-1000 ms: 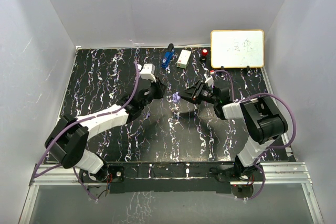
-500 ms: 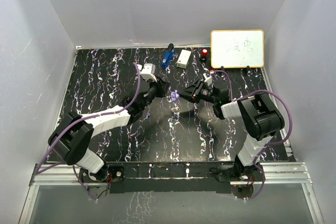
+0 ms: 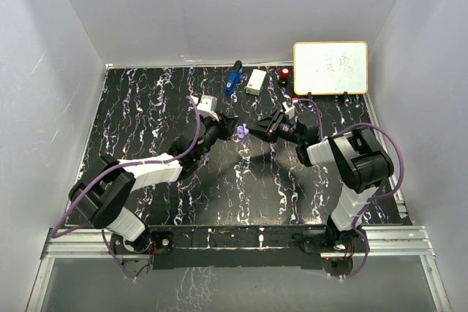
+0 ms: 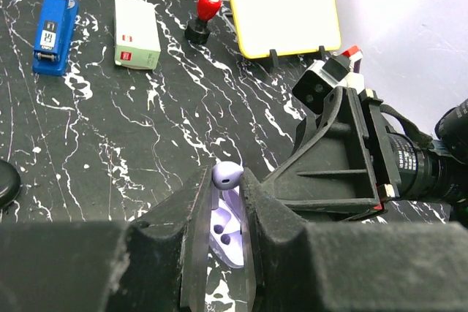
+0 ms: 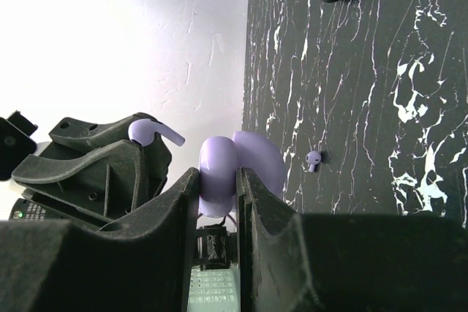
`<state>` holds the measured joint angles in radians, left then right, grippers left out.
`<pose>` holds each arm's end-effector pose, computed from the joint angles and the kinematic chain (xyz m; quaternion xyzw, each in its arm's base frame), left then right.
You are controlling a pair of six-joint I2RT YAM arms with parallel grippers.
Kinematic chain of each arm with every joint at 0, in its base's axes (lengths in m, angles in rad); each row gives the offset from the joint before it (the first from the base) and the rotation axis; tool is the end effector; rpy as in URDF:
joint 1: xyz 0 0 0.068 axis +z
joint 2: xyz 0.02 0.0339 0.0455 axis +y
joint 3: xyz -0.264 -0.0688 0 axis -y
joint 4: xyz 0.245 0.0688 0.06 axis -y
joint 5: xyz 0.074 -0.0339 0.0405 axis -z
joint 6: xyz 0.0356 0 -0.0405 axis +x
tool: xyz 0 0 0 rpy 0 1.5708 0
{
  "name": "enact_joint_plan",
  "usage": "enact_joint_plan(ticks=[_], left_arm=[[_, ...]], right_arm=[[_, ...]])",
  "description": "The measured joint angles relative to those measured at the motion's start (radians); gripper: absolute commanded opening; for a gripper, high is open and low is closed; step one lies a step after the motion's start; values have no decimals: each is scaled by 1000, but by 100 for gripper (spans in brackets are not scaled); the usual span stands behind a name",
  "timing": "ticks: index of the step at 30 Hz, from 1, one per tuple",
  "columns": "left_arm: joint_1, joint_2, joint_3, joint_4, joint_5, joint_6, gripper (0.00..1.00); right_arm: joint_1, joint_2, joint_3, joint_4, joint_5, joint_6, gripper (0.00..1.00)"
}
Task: Insert the wireless bluetooth earbuds into the charging case
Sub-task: Place the earbud in the charging case.
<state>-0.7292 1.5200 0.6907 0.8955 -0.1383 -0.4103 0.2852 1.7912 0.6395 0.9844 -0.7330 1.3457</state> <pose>0.2459 -0.2131 0.2442 0.0584 0.6810 -0.3531 0.6388 0.3112 0.1161 0.1550 0.1610 0.7321 0.6264 0.2139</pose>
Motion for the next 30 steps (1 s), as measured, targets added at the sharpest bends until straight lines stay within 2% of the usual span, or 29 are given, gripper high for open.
enact_joint_plan(ticks=[17,30], left_arm=[[-23,78,-76,342,0,92,0],[-32,103,-102,449,-10,122,0]], right_arm=[[0,16,0,66,9,69,0],[0,16,-16,121,62,113,0]])
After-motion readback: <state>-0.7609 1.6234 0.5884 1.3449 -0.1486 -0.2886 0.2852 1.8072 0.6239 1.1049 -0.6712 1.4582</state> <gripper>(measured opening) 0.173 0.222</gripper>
